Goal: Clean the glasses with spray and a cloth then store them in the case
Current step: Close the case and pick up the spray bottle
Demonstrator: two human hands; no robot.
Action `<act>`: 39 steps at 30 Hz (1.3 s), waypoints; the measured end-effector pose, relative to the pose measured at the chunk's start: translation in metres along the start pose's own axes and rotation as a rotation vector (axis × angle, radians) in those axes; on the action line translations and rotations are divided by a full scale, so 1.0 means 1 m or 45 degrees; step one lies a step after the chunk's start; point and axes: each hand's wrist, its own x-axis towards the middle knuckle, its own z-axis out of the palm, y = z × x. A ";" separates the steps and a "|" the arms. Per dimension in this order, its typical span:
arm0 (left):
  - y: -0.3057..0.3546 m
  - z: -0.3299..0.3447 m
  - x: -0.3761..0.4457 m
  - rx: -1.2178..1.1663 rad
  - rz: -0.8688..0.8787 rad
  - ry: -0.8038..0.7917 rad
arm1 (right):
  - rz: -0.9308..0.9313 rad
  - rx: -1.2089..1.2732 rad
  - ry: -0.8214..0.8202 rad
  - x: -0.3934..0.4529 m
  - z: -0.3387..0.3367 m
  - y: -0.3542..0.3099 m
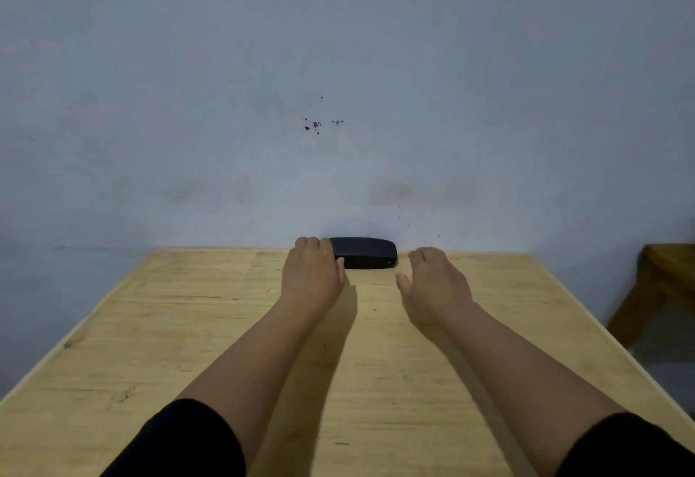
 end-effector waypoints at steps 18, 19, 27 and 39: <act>0.143 -0.089 -0.109 -0.282 0.399 0.224 | 0.158 -0.072 0.299 -0.156 -0.144 0.078; 0.153 -0.087 -0.116 -0.310 0.422 0.223 | 0.172 -0.074 0.313 -0.166 -0.149 0.086; 0.209 -0.032 -0.174 -0.495 0.555 -0.008 | 0.220 0.021 0.536 -0.247 -0.140 0.141; 0.206 0.025 -0.203 -0.580 0.563 -0.316 | 0.570 0.693 0.854 -0.288 -0.047 0.158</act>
